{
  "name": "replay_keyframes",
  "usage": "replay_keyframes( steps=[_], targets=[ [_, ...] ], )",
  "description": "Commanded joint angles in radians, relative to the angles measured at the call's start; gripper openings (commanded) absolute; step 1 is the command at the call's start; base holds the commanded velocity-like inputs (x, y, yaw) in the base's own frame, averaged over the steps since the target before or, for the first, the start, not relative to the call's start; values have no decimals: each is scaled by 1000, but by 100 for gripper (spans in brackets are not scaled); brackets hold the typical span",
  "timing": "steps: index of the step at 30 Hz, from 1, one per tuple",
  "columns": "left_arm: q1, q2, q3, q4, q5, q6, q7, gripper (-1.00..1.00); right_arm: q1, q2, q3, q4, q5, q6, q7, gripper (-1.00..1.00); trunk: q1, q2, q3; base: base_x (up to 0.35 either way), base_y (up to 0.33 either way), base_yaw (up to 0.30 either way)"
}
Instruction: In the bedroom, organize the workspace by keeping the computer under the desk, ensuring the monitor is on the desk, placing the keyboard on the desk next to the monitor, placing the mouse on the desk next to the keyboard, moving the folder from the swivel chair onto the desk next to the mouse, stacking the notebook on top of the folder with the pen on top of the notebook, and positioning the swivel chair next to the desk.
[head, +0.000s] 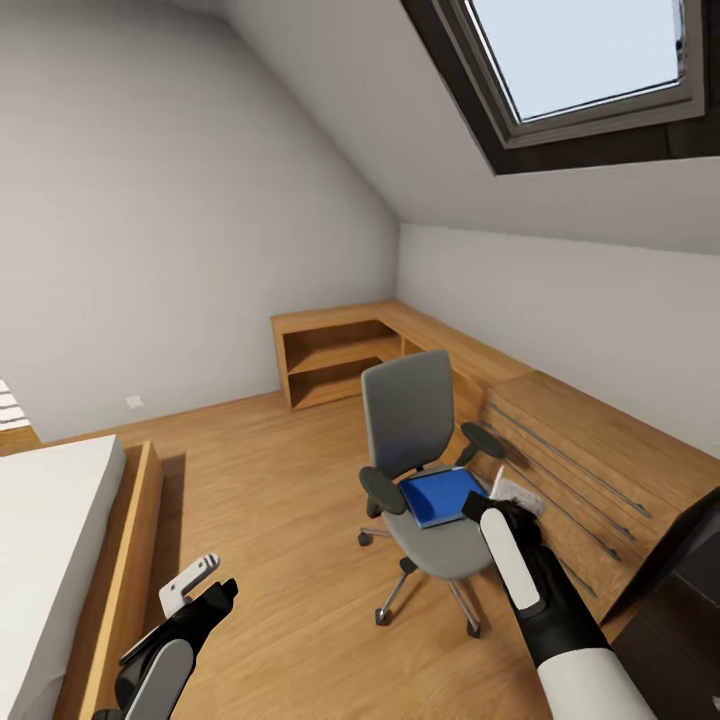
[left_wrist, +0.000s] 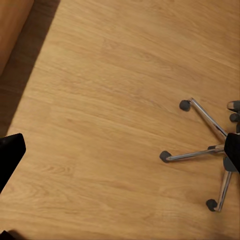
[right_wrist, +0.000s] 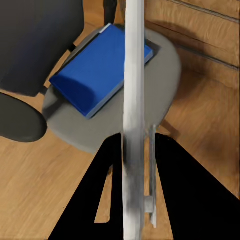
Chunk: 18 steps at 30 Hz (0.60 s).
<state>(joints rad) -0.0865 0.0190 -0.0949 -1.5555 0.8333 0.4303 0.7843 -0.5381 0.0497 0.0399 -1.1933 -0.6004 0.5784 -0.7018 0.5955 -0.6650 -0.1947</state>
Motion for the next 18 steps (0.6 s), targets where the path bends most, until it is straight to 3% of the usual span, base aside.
replay_keyframes(
  steps=[1, 3, 8, 13, 18],
  targets=[
    [-1, 1, -2, -1, 6, 2, 8, 100, -1, 0, 14, -6, 19, 0, -7, -100, -4, 6, 2, 0, 0, 0],
    [-1, 1, -2, -1, 6, 2, 8, 100, -1, 1, 69, -11, 69, -3, -7, -100, -11, 20, 8, 0, 0, 0],
    [-1, 1, -2, -1, 6, 2, 9, 100, 0, 1, 181, -20, 138, -7, -12, -100, -30, 55, 23, 0, 0, 0],
    [-1, 1, -2, -1, 6, 1, 9, 100, 20, -1, 212, -42, 157, -10, -7, -100, -50, 90, 39, 0, 0, 0],
    [-1, 1, -2, -1, 6, 1, 9, 100, 59, -8, 218, -93, 161, -16, -3, -100, -69, 125, 55, 0, 0, 0]
  ],
)
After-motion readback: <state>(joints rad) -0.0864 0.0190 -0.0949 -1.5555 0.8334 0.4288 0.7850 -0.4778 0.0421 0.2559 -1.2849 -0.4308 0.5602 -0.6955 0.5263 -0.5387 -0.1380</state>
